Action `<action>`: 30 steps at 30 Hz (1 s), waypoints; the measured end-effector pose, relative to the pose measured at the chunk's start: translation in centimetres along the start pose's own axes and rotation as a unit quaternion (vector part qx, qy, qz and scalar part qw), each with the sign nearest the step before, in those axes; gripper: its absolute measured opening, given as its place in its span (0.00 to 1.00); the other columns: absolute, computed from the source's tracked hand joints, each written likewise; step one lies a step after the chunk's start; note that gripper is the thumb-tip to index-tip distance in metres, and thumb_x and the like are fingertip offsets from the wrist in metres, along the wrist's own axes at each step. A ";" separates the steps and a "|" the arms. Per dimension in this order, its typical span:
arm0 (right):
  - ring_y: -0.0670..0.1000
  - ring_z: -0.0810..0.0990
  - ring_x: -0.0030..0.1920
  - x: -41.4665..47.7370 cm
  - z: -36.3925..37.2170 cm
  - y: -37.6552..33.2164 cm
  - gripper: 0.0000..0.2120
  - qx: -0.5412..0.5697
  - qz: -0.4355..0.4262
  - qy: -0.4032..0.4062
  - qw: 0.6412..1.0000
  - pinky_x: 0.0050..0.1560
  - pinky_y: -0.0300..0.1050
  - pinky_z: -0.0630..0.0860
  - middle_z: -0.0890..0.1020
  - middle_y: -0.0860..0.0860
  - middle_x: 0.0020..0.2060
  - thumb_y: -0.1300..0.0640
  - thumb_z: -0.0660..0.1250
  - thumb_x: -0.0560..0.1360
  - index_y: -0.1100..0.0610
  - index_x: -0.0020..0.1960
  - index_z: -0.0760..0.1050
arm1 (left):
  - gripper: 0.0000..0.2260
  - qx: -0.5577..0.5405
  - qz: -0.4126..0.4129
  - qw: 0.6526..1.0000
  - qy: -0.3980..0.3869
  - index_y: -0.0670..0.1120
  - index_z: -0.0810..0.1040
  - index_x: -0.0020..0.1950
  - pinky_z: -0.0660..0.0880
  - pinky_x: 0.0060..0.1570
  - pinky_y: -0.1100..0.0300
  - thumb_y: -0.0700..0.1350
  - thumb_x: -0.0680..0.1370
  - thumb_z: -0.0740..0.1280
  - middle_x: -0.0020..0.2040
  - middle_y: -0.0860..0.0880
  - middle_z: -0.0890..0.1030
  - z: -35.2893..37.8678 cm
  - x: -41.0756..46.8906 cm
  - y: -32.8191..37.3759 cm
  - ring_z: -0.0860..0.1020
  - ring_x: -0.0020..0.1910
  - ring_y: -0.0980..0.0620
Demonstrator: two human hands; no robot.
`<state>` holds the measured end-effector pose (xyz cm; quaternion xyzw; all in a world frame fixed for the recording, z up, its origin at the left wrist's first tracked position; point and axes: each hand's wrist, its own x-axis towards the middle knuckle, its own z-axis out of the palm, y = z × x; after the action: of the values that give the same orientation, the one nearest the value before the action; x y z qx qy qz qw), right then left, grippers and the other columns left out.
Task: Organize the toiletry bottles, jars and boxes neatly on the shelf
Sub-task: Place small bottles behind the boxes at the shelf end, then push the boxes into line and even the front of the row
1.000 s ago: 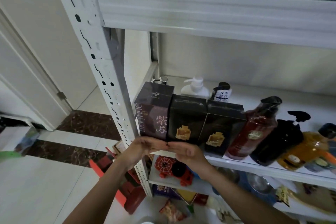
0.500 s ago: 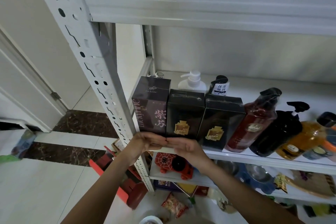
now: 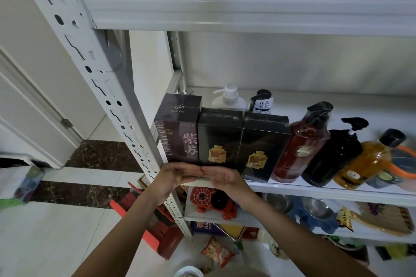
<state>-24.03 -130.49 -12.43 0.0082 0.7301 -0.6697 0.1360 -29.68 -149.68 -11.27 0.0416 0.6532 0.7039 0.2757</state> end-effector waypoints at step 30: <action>0.46 0.81 0.56 -3.8 -7.8 1.7 0.11 0.039 -0.013 0.082 0.996 0.55 0.35 0.74 0.84 0.50 0.52 0.65 0.64 0.76 0.59 0.57 0.80 | 0.15 -0.003 0.015 0.977 -0.214 0.41 0.82 0.56 0.73 0.62 0.55 0.34 0.76 0.59 0.57 0.38 0.81 6.2 3.5 -0.9 0.77 0.61 0.42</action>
<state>-21.46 -122.03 -12.73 0.0590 0.7123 -0.6962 0.0668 -29.75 -142.53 -12.32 0.2002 0.5764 0.6847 0.3987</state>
